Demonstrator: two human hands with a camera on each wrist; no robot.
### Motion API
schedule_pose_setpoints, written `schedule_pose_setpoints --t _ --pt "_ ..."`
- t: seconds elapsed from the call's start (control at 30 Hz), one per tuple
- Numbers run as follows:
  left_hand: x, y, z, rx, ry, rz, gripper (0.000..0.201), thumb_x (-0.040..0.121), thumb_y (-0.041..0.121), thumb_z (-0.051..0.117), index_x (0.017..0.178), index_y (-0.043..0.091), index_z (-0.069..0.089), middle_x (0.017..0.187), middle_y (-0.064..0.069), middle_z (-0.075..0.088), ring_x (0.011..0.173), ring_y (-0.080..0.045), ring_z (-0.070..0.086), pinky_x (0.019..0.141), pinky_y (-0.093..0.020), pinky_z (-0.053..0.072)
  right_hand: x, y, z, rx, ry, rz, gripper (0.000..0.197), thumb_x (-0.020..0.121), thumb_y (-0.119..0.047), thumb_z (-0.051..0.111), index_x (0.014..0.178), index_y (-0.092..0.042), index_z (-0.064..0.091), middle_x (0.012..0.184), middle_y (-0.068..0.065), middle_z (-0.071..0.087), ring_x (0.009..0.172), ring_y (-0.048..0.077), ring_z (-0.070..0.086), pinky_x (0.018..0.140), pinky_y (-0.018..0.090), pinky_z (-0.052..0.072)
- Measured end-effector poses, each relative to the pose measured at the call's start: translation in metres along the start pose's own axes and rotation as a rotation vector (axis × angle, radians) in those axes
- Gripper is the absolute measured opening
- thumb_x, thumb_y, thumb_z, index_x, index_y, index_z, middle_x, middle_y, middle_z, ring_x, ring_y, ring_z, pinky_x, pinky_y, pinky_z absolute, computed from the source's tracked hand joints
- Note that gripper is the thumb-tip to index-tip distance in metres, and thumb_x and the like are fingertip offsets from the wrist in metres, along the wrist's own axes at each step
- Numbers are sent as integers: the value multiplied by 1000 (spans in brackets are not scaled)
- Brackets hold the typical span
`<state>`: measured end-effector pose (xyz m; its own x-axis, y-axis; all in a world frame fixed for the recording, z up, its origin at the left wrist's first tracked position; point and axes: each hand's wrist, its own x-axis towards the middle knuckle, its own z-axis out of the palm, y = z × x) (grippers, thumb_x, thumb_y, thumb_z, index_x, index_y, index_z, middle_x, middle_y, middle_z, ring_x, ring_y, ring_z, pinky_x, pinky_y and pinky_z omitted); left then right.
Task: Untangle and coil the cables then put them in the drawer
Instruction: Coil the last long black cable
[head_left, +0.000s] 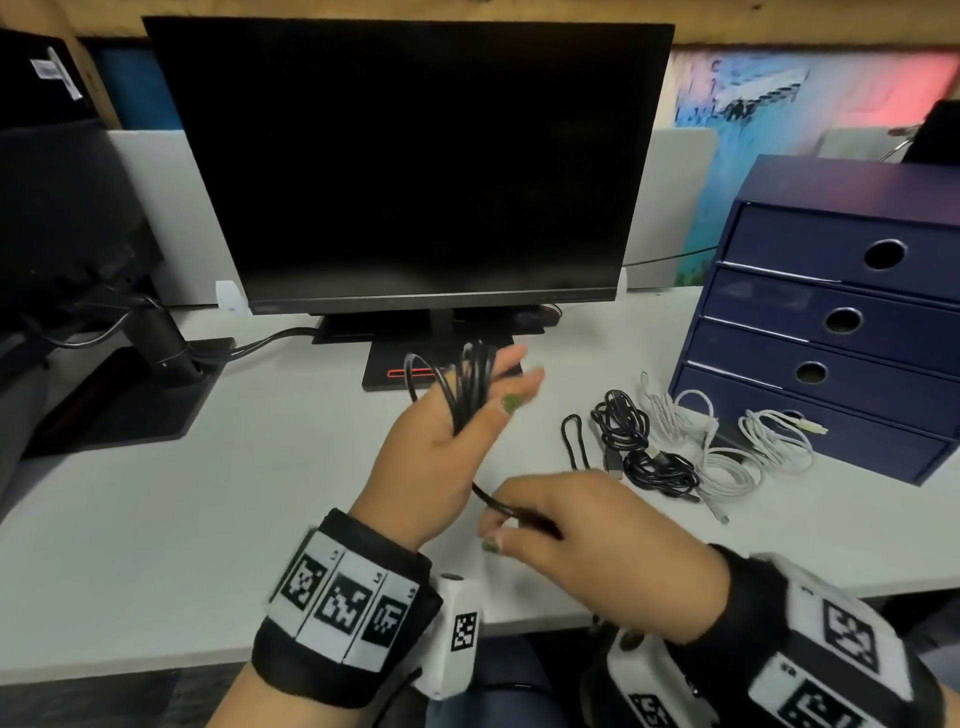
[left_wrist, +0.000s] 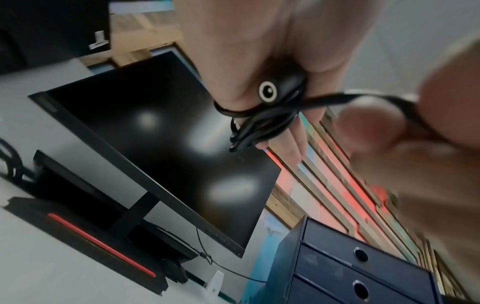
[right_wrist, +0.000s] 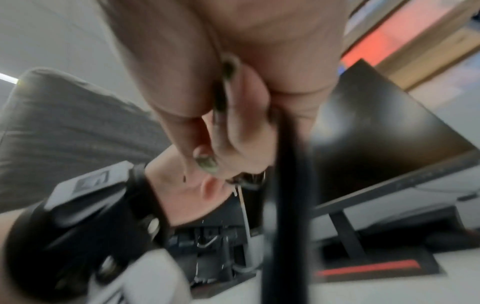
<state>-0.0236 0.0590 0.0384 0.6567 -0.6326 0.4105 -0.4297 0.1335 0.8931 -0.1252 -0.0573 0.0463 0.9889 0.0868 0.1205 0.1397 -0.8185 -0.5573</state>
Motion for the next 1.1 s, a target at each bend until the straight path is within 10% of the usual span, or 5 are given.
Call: schedule_pose_setpoints --t 0.13,0.3,0.6,0.87,1.1 --pt "-3 0 7 220 -43 -25 17 95 35 49 98 44 62 79 19 71 78 9 64 69 -3 41 -5 -1 -30 -13 214 -67 2 83 -25 70 82 -27 70 74 -13 62 75 3 57 67 16 43" --pt "-6 7 3 91 -215 -39 57 76 83 32 58 37 61 37 3 48 43 -23 50 56 -29 47 -10 5 -55 223 186 -162 25 92 -7 56 95 -31 52 84 -7 62 75 10 58 65 17 45" --pt "-10 18 6 -373 -436 -75 28 91 20 49 106 10 70 47 3 58 36 -19 45 56 -57 41 19 23 -50 511 372 -194 15 83 -11 63 91 -24 67 80 -1 67 72 14 62 70 23 52" --pt "-3 23 4 -685 -32 20 36 88 20 46 117 14 67 120 -10 67 112 -25 63 96 -32 49 16 40 9 432 79 37 30 92 -7 56 116 -25 60 83 3 73 78 10 69 83 27 53" --pt "0 9 3 -159 246 8 28 94 32 51 119 25 63 118 9 68 116 -4 59 99 -22 41 1 32 40 456 -229 75 25 88 -13 49 99 -33 59 70 2 57 62 9 55 69 29 44"
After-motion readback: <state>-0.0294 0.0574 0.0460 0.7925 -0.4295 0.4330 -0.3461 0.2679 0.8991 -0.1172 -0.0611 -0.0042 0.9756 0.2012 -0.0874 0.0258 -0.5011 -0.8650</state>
